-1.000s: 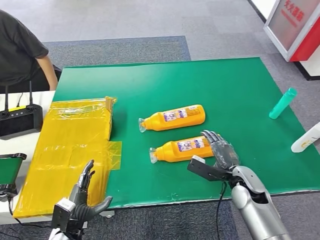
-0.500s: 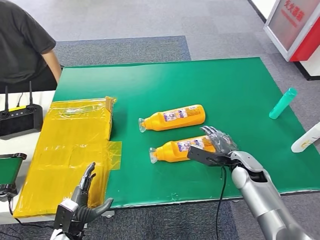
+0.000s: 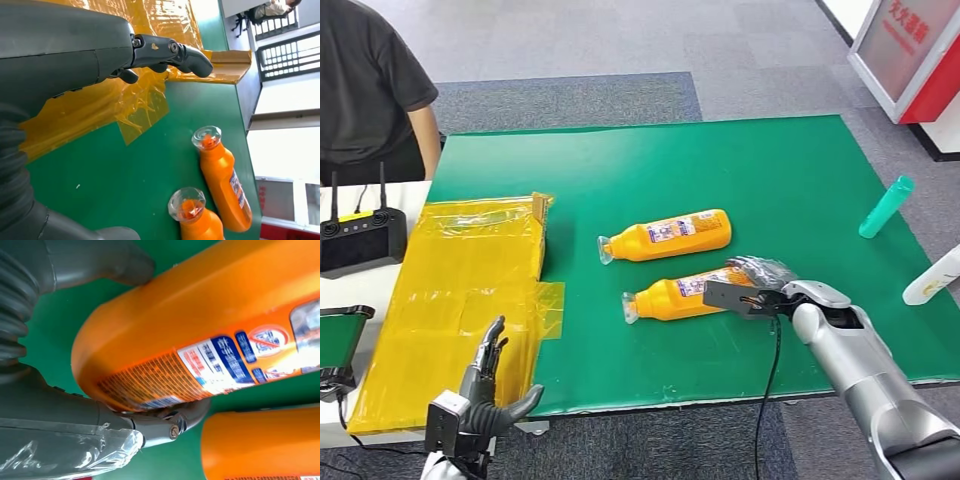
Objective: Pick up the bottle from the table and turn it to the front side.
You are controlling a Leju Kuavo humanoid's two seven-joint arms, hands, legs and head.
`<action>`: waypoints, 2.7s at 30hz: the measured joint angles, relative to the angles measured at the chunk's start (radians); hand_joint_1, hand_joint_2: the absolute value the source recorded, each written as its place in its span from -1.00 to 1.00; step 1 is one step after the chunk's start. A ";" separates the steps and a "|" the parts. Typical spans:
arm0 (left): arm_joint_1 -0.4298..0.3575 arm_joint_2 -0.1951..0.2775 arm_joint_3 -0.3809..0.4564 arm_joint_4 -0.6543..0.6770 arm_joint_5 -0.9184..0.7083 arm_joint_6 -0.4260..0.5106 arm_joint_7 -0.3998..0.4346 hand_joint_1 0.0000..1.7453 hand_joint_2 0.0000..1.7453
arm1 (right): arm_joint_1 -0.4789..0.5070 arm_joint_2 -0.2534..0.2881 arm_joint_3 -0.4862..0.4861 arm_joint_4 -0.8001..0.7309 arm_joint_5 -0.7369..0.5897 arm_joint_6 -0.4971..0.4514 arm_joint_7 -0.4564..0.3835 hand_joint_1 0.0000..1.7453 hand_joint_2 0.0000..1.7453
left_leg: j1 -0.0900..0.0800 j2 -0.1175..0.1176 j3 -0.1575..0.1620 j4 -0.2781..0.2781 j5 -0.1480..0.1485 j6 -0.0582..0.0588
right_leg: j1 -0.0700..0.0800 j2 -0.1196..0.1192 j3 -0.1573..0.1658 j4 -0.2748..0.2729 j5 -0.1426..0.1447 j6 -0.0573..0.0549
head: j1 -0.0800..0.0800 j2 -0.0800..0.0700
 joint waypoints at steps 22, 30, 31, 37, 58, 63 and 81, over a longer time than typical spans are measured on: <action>0.027 0.041 -0.014 0.006 -0.044 -0.012 0.000 -1.00 1.00 | 0.256 -0.049 -0.019 -0.244 -0.046 -0.232 -0.035 1.00 1.00 | 0.000 0.000 0.000 0.000 -0.001 -0.001 | 0.000 0.000 0.000 0.000 0.000 0.000 | 0.000 0.000; 0.037 0.029 0.005 0.006 0.007 -0.103 0.000 -1.00 1.00 | 0.424 -0.005 -0.096 -0.455 -0.063 -0.332 -0.089 1.00 1.00 | 0.000 0.000 -0.001 0.000 -0.001 -0.001 | 0.000 0.000 -0.001 0.000 -0.001 -0.001 | 0.000 0.000; 0.037 0.026 0.007 0.006 0.017 -0.118 0.000 -1.00 1.00 | 0.441 0.007 -0.103 -0.476 -0.070 -0.341 -0.099 1.00 1.00 | 0.000 0.000 -0.001 0.000 -0.001 -0.001 | 0.000 0.000 -0.001 0.000 -0.001 -0.001 | 0.000 0.000; 0.031 0.006 0.010 -0.006 0.068 -0.192 0.000 -1.00 1.00 | 0.516 0.099 -0.122 -0.556 -0.121 -0.388 -0.175 1.00 1.00 | 0.000 0.000 -0.001 0.000 -0.001 -0.001 | 0.000 0.000 -0.002 0.000 -0.001 -0.001 | 0.000 0.000; -0.052 -0.045 -0.075 -0.125 0.212 -0.424 0.000 -1.00 1.00 | 0.557 0.304 -0.061 -0.492 -0.232 -0.427 -0.298 1.00 1.00 | 0.000 0.000 -0.001 0.000 -0.001 -0.001 | 0.000 0.000 -0.002 0.000 -0.001 -0.001 | 0.000 0.000; -0.063 -0.046 -0.099 -0.131 0.218 -0.443 0.000 -1.00 1.00 | 0.554 0.328 -0.033 -0.447 -0.222 -0.428 -0.309 1.00 1.00 | 0.000 0.000 -0.002 0.000 -0.001 -0.001 | 0.000 0.000 -0.002 0.000 -0.001 -0.001 | 0.000 0.000; -0.068 -0.045 -0.117 -0.133 0.218 -0.445 0.000 0.59 1.00 | 0.547 0.349 -0.006 -0.388 -0.214 -0.436 -0.314 1.00 1.00 | 0.000 0.000 -0.001 0.000 -0.001 -0.001 | 0.000 0.000 -0.002 0.000 -0.001 -0.001 | 0.000 0.000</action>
